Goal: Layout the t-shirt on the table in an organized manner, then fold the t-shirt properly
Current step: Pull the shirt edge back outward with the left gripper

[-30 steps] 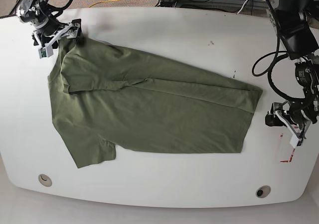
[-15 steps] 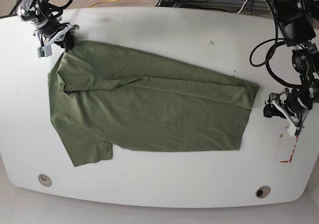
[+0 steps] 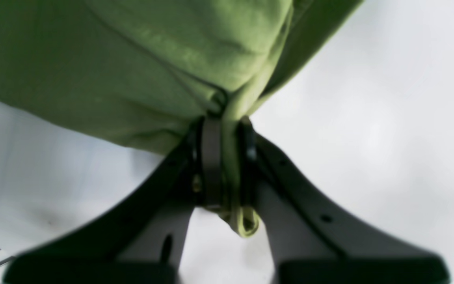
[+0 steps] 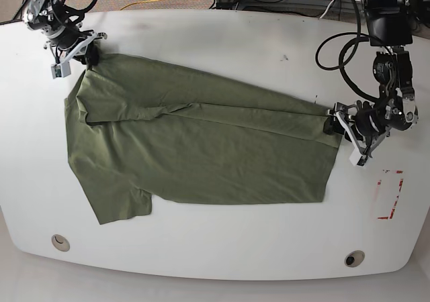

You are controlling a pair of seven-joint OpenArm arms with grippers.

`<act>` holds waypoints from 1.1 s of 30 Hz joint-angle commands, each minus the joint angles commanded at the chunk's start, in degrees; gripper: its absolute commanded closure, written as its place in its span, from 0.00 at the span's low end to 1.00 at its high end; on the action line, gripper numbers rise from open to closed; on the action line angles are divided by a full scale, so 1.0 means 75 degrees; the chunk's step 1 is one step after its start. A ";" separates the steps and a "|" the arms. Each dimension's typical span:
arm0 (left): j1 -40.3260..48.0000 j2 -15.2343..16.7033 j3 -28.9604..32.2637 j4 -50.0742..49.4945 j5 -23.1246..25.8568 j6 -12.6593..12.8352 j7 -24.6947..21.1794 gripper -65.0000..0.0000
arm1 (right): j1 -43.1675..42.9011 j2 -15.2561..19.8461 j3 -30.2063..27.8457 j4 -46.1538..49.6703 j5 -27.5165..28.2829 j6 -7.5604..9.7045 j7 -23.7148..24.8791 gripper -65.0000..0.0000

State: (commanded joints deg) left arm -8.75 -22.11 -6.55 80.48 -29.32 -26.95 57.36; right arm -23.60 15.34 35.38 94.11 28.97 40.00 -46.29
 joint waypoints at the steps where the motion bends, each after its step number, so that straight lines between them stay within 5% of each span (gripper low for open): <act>1: -0.0023 -0.0023 0.0082 -0.0141 0.0012 0.0012 -0.0012 0.43 | 0.0000 0.0023 0.0000 0.0000 0.0023 0.0000 0.0000 0.93; 12: 0.0035 0.0082 0.0375 -0.0164 0.2016 -0.0035 -0.0481 0.43 | 0.0000 0.0023 -0.0012 -0.0023 0.0035 0.0000 0.0000 0.93; 22: -0.0012 0.0211 0.0727 -0.0844 0.2239 -0.0047 -0.0504 0.43 | 0.0000 0.0023 -0.0012 -0.0023 0.0035 0.0000 0.0000 0.93; 24: -0.0012 0.0211 0.0762 -0.0891 0.2239 -0.0047 -0.0504 0.49 | 0.0000 0.0023 -0.0012 -0.0023 0.0035 0.0000 0.0000 0.93; 30: 0.0047 0.0211 0.0762 -0.0914 0.2251 -0.0047 -0.0481 0.96 | 0.0000 0.0070 -0.0012 -0.0023 0.0012 0.0000 0.0000 0.99; 33: 0.0234 0.0188 0.0762 -0.0821 0.2215 -0.0059 -0.0457 0.99 | 0.0000 0.0094 -0.0012 -0.0012 -0.0023 0.0000 0.0000 1.00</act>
State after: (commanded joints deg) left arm -6.99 -20.70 -0.84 74.33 -12.70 -27.38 53.93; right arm -23.60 16.04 35.30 94.02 28.79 40.00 -46.29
